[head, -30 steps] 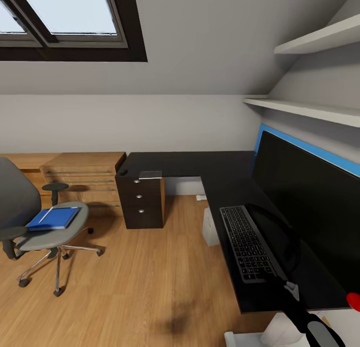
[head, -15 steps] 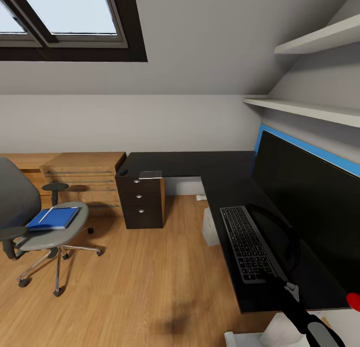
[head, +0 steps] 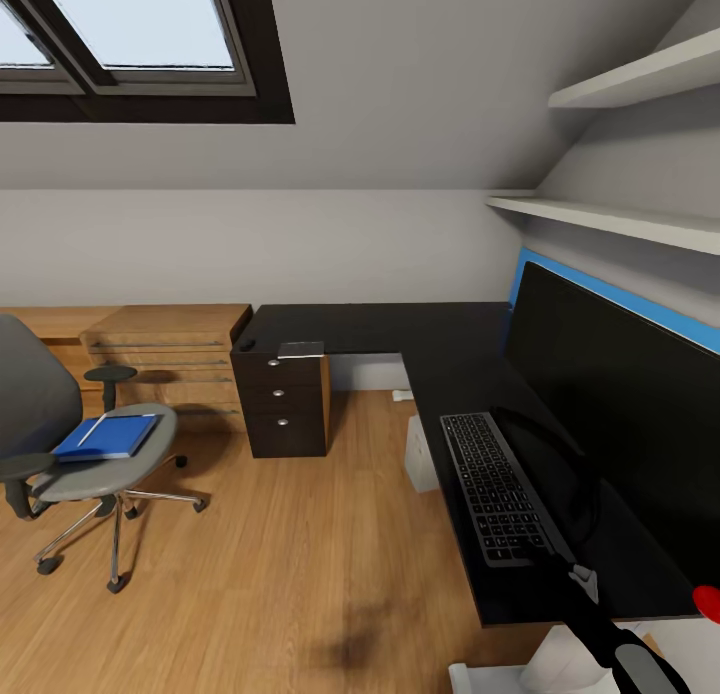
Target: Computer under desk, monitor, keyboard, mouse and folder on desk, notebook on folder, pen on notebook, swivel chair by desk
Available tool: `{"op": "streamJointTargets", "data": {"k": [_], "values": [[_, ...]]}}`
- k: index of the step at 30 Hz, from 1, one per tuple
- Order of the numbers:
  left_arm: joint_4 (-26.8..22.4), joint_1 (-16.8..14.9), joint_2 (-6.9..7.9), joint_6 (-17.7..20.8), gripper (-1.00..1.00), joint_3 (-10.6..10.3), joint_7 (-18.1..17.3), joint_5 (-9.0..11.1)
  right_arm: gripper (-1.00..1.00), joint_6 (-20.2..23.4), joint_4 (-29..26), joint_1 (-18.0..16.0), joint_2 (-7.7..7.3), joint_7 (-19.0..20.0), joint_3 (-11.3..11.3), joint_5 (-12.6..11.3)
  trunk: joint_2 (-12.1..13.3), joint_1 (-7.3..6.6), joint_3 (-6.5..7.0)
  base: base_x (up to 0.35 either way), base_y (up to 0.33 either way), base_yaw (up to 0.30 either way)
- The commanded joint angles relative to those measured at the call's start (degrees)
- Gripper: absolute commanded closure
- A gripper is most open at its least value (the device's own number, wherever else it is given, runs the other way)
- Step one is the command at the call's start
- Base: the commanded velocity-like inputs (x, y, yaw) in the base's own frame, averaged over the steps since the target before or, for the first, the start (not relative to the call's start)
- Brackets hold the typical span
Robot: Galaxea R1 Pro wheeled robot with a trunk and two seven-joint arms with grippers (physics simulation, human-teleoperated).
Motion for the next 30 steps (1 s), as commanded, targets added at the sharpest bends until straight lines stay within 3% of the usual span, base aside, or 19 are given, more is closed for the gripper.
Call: {"op": "streamJointTargets", "data": {"k": [1,6,7,23,30], "values": [[0.0,0.0,-0.01,-0.1,-1.00,0.5,-0.3,-0.3,1.00,0.0,0.2,0.0,-0.01,-0.9,0.0,0.9,0.0,0.00,-0.07,0.000,0.000,0.000],[0.0,0.0,-0.01,-0.2,-1.00,0.5,-0.3,-0.4,1.00,0.0,0.2,0.0,-0.01,-0.9,0.1,0.9,0.0,0.00,-0.07,0.000,0.000,0.000],[0.0,0.0,-0.01,-0.2,-1.00,0.5,-0.3,-0.4,-1.00,0.0,0.2,0.0,-0.01,-0.9,0.1,0.9,0.0,0.00,-0.07,0.000,0.000,0.000],[0.0,0.0,-0.01,-0.1,-1.00,0.5,-0.6,-0.5,-1.00,0.0,0.2,0.0,-0.01,-0.9,0.1,0.9,0.0,0.00,-0.07,-0.001,0.000,0.000],[0.0,0.0,-0.01,-0.1,-1.00,0.4,-0.6,-0.5,-1.00,0.0,0.2,0.0,-0.01,-0.9,0.1,0.9,0.0,0.00,-0.07,-0.144,0.000,0.000]]}}
